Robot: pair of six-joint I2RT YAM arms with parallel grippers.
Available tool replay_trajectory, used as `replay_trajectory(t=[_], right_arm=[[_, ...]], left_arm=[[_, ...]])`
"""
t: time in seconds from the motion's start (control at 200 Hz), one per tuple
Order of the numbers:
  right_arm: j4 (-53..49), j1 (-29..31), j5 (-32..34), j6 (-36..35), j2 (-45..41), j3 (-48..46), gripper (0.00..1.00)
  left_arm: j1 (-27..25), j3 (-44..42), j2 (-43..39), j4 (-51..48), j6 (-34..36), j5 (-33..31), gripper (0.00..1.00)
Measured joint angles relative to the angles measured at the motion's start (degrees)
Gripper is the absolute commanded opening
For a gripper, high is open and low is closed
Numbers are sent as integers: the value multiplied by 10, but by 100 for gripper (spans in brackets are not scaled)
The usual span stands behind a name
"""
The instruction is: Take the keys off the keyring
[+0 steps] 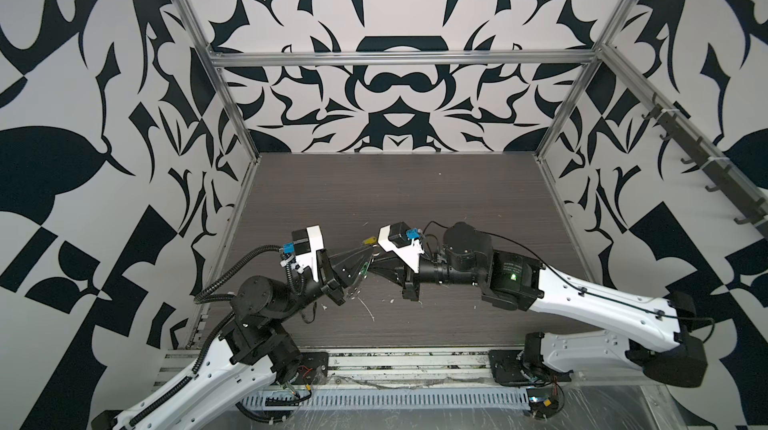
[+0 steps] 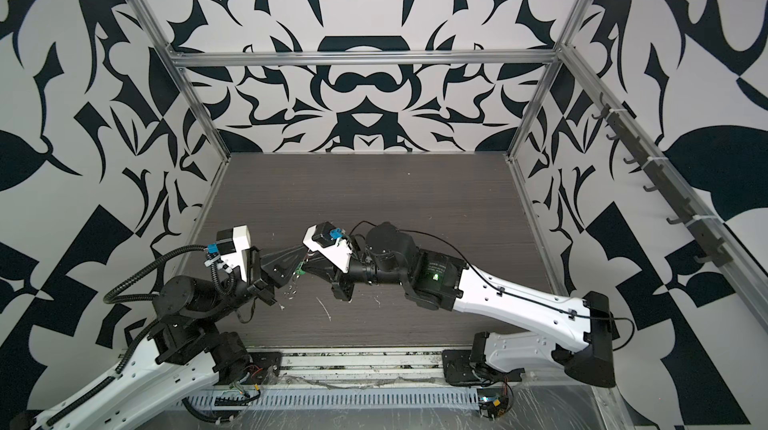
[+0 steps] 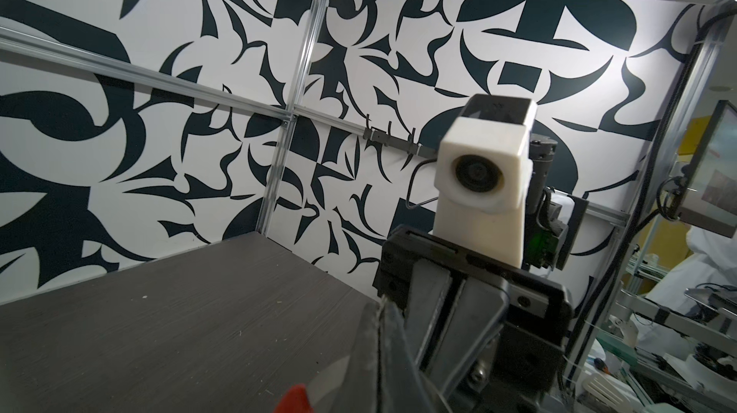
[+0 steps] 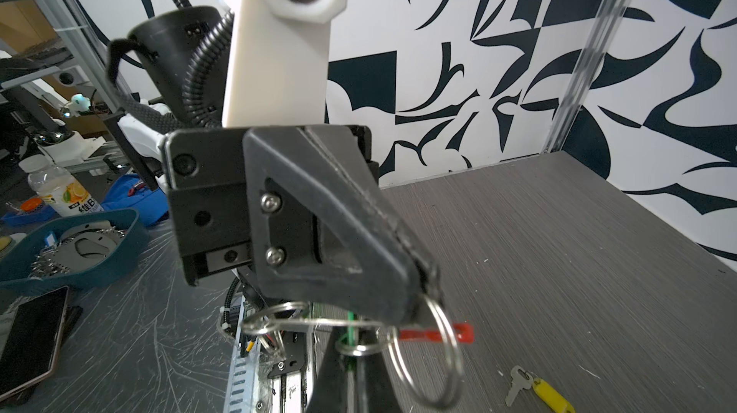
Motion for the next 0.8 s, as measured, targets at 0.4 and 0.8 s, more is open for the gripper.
replay_trajectory(t=[0.4,0.8], right_arm=[[-35,13,55,10,-69,-54,0],[-34,17,72,15,-87,-78,3]], left_arm=[[-2,1,-16,-73,5,11,0],[-3,19,-12,-110,10,31,0]])
